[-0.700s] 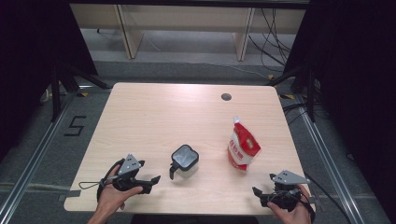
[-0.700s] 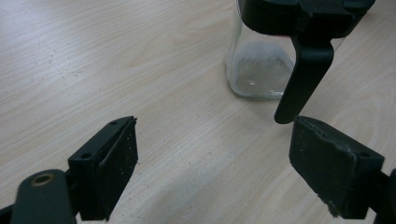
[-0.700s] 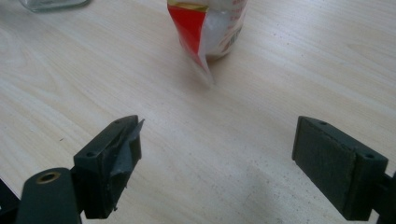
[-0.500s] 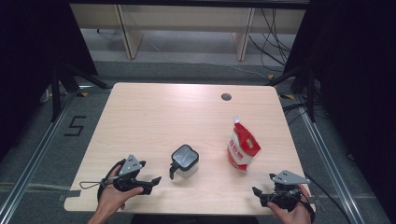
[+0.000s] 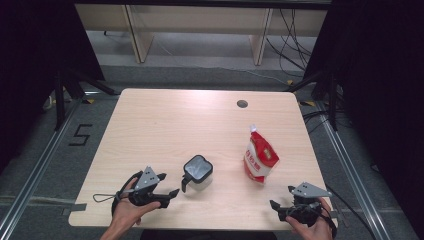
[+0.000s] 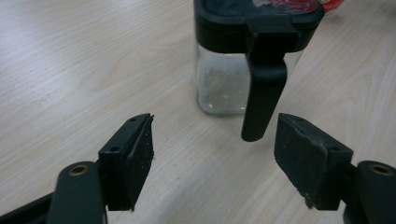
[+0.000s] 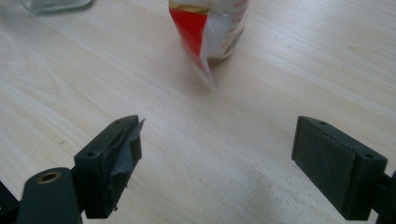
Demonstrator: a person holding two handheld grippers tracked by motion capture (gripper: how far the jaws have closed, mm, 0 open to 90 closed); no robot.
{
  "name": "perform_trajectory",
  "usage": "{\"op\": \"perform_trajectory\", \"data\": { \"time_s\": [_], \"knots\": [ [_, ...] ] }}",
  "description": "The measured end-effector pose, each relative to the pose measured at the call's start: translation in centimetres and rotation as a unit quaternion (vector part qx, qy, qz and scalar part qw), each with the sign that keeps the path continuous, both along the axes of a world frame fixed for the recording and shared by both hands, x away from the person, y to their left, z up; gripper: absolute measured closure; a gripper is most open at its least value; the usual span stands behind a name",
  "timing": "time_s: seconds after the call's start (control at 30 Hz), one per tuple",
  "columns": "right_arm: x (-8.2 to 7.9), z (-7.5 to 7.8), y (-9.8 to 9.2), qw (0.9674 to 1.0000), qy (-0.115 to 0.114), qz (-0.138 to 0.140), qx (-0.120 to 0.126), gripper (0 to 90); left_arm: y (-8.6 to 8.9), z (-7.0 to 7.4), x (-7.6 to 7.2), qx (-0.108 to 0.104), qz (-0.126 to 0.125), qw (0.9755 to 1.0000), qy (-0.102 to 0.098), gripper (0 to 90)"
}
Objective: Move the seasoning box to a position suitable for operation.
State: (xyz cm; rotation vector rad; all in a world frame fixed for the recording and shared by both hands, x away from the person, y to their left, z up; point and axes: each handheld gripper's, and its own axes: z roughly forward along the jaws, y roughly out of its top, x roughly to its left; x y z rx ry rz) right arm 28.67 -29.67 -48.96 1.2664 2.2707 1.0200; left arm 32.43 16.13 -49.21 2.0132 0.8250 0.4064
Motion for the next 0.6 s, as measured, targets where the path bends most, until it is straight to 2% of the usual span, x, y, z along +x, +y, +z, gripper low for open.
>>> {"op": "perform_trajectory", "data": {
  "time_s": [0.03,0.1,0.17,0.2,0.23,0.27,0.3,0.33,0.37,0.4,0.43,0.53,0.57,0.6],
  "knots": [
    [0.3,-0.1,-0.1,0.9999,-0.006,0.015,-0.003,17.0,-0.1,0.1,0.1,0.009,-0.006,0.9999,-0.004,28.4],
    [0.4,-0.4,0.0,0.9996,-0.004,0.026,-0.007,17.7,-1.0,-0.1,0.2,0.010,-0.011,0.9999,-0.005,30.8],
    [0.3,-0.2,0.0,0.9996,-0.011,0.023,-0.014,17.8,-1.6,-0.3,0.2,0.012,-0.021,0.9997,-0.004,32.1],
    [0.4,-0.3,0.1,0.9995,-0.009,0.028,-0.008,17.8,-1.8,-0.3,0.3,0.022,-0.029,0.9993,-0.001,33.2],
    [0.4,-0.3,0.1,0.9995,-0.006,0.029,-0.011,17.8,-2.1,-0.3,0.4,0.031,-0.030,0.9990,-0.007,33.7],
    [0.4,-0.3,0.1,0.9995,-0.006,0.029,-0.011,17.8,-2.1,-0.3,0.4,0.031,-0.030,0.9990,-0.007,34.9],
    [0.3,-0.3,0.1,0.9996,-0.004,0.028,-0.010,17.9,-2.8,-0.4,0.6,0.026,-0.039,0.9988,-0.015,37.8],
    [0.4,-0.3,0.1,0.9995,-0.006,0.030,-0.010,17.9,-3.0,-0.3,0.7,0.035,-0.038,0.9986,-0.014,40.0],
    [0.4,-0.3,0.1,0.9993,-0.012,0.031,-0.013,18.0,-3.3,-0.4,0.8,0.026,-0.040,0.9987,-0.016,42.8],
    [0.4,-0.3,0.1,0.9993,-0.012,0.031,-0.013,18.0,-3.3,-0.4,0.8,0.026,-0.040,0.9987,-0.016,46.5],
    [0.4,-0.3,0.0,0.9994,-0.014,0.028,-0.011,18.2,-3.3,-0.4,1.0,0.045,-0.051,0.9974,-0.025,49.2],
    [0.4,-0.3,0.0,0.9994,-0.015,0.028,-0.010,18.2,-3.3,-0.4,1.1,0.044,-0.054,0.9972,-0.026,60.4],
    [0.4,-0.3,-0.1,0.9995,-0.016,0.022,-0.013,18.3,-3.1,-0.4,1.1,0.035,-0.055,0.9975,-0.026,63.7],
    [0.4,-0.3,-0.1,0.9995,-0.016,0.022,-0.013,18.3,-3.1,-0.4,1.1,0.035,-0.055,0.9975,-0.026,65.9]
  ]
}}
